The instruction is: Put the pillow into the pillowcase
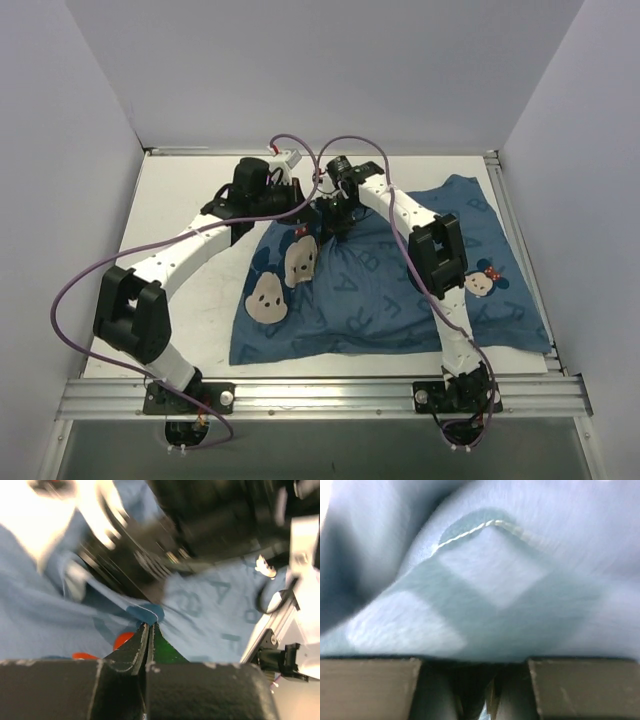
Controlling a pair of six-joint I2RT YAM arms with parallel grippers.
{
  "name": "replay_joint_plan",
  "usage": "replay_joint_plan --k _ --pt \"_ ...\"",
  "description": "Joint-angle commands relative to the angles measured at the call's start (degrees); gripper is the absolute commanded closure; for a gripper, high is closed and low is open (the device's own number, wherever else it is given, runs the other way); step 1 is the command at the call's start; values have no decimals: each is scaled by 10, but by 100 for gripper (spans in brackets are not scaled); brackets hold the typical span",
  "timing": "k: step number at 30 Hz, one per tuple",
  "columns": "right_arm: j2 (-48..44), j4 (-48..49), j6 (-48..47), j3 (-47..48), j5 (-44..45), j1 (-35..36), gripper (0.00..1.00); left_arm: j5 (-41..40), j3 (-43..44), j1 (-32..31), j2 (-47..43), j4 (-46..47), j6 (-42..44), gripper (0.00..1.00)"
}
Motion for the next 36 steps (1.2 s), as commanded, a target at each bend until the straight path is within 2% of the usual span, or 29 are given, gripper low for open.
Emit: replay_joint_plan --k 1,4,6,7,8,9,10,11,13,16,20,24,29,33,36 --pt "43 0 6 107 72 -15 100 31 3 -2 -13 -8 2 100" --pt "50 17 13 173 83 -38 100 14 -45 7 -6 -21 -9 100" --pt "38 17 12 167 83 -47 98 -6 -53 19 0 -23 -10 100" --pt "27 17 11 152 76 -53 83 -14 -56 25 7 -23 -10 100" --pt "-1 17 10 135 66 -55 77 -17 -57 30 10 -18 -10 96" --pt "-17 16 10 93 55 -58 72 -14 -52 38 15 -17 -7 85" --pt "-34 15 8 72 44 -60 64 -8 -46 52 23 -19 -4 68" --pt "-70 13 2 51 26 -62 48 -1 -40 60 27 -32 -2 51" --pt "-107 3 -7 -12 15 -62 33 0 -17 73 27 -72 26 44" --pt "-171 -16 -28 -74 1 -59 25 -10 -30 75 -6 -104 76 39" --pt "-215 -50 -42 -101 14 -44 23 -30 -80 67 -49 -123 109 41" --pt "-230 -80 -41 -145 -12 -29 29 -45 -112 35 -44 -133 114 43" --pt "-216 -82 -37 -203 -24 -16 30 -66 -120 -11 16 -118 132 39" --pt "-169 -79 -35 -203 -23 -17 29 -110 -99 -40 60 -124 155 37" --pt "-132 -74 -29 -201 -21 -26 41 -154 -91 -59 82 -138 167 42"
